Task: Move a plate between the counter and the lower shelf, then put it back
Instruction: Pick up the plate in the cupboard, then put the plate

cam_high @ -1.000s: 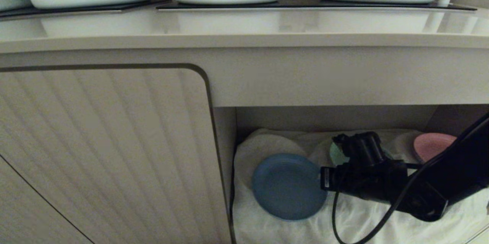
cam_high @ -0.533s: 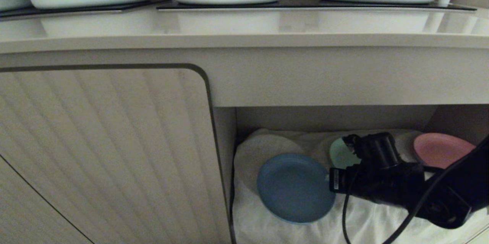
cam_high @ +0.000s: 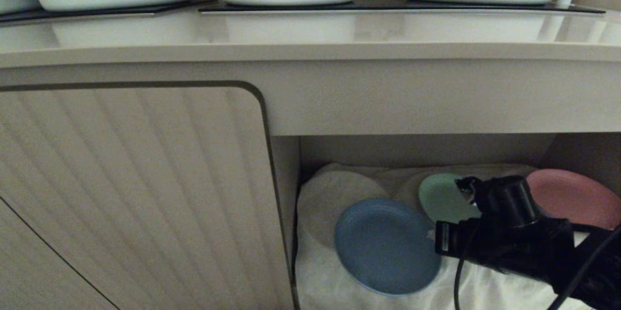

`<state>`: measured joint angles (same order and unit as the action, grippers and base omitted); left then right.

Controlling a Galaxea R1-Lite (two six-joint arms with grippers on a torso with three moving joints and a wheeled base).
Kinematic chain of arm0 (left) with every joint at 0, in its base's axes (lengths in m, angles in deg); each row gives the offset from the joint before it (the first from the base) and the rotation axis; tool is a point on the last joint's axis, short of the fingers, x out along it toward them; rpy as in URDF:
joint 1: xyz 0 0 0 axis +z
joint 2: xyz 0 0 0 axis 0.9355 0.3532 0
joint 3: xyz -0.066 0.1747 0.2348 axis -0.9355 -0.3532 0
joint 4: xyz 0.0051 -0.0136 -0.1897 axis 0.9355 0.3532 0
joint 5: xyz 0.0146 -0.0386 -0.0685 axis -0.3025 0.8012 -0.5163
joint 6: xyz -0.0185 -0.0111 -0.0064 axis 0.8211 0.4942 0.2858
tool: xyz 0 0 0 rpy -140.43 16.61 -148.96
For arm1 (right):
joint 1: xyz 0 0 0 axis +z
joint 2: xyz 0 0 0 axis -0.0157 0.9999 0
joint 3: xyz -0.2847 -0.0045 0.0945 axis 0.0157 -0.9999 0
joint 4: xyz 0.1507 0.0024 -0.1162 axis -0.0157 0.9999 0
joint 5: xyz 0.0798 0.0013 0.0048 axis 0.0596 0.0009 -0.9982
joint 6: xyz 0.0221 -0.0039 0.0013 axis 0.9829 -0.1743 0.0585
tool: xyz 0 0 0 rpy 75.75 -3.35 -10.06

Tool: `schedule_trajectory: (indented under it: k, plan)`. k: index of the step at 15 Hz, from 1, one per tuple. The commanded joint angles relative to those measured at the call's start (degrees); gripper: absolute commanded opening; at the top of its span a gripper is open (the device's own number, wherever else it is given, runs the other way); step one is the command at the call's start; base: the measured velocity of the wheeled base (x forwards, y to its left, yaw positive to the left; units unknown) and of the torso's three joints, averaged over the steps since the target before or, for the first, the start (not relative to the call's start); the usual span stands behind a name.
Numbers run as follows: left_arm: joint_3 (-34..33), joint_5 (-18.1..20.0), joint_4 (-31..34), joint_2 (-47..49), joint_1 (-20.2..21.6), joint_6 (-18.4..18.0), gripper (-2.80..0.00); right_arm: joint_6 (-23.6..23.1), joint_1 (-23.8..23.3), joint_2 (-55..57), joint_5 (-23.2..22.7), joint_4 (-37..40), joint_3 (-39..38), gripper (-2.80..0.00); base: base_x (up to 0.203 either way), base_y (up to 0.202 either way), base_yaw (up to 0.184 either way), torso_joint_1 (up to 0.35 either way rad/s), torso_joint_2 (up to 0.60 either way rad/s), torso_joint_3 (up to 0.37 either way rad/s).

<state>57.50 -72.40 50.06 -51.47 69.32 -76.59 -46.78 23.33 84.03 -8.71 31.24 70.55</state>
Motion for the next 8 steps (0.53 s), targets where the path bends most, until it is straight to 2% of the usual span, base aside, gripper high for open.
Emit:
schedule_trajectory:
  k: [1, 8]
  plan:
    - [0.02, -0.04, 0.00, -0.02, 0.00, 0.07, -2.80, 1.07, -0.54, -3.02, 0.04, -0.18, -1.63, -2.80, 0.000, 0.000, 0.000, 0.000, 0.00, 0.000]
    - [0.00, -0.04, 0.00, -0.02, 0.00, 0.02, -2.80, 1.56, -2.07, -11.98, -0.20, 0.99, -9.60, -2.80, 0.000, 0.000, 0.000, 0.000, 0.00, 0.000]
